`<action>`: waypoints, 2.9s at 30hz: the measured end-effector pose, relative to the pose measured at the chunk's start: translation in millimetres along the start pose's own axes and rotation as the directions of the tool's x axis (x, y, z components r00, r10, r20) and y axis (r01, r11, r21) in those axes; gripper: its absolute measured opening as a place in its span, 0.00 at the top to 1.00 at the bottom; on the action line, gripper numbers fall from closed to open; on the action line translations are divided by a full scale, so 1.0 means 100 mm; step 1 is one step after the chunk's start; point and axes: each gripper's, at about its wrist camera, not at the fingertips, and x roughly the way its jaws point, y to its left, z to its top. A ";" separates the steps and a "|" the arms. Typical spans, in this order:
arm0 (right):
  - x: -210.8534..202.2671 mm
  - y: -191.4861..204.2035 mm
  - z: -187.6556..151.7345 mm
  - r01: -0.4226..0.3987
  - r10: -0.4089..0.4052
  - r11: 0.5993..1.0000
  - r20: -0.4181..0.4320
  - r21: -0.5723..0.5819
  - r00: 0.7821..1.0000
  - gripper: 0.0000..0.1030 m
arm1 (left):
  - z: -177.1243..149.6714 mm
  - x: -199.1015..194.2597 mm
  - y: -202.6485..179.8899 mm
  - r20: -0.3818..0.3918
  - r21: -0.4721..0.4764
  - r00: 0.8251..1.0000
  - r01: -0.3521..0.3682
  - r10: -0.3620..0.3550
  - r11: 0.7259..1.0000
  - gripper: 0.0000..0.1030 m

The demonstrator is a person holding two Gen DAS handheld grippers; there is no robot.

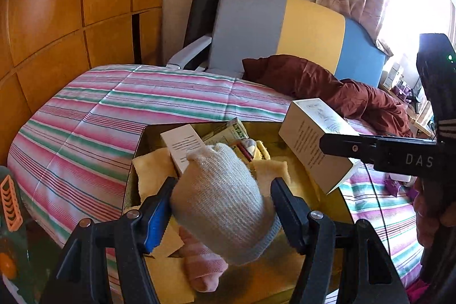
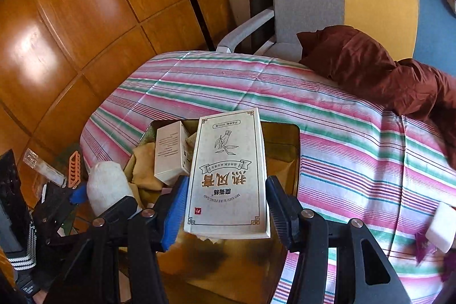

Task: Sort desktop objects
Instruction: 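Carry the sock roll and medicine box into the gold tray and open both tools, then withdraw both tools from the tray toward the remaining items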

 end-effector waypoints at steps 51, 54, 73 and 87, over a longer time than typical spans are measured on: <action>0.26 -0.09 -0.21 0.123 -0.124 0.992 -0.021 -0.020 0.992 0.20 | -0.06 0.08 0.00 -0.050 -0.025 0.996 -0.078 0.077 0.997 0.22; 0.15 0.03 -0.28 0.172 -0.169 0.982 0.046 -0.080 0.985 0.14 | -0.07 0.00 -0.03 -0.027 -0.020 0.995 -0.098 0.097 0.995 0.22; -0.34 0.06 -0.80 0.206 -0.197 0.978 0.196 -0.026 0.961 0.00 | -0.12 -0.41 -0.21 0.109 -0.024 0.964 -0.241 0.242 0.970 0.22; -0.49 -0.05 -1.01 0.333 -0.319 0.943 0.257 -0.012 0.912 0.00 | -0.18 -0.40 -0.44 0.098 0.016 0.965 -0.247 0.245 0.969 0.22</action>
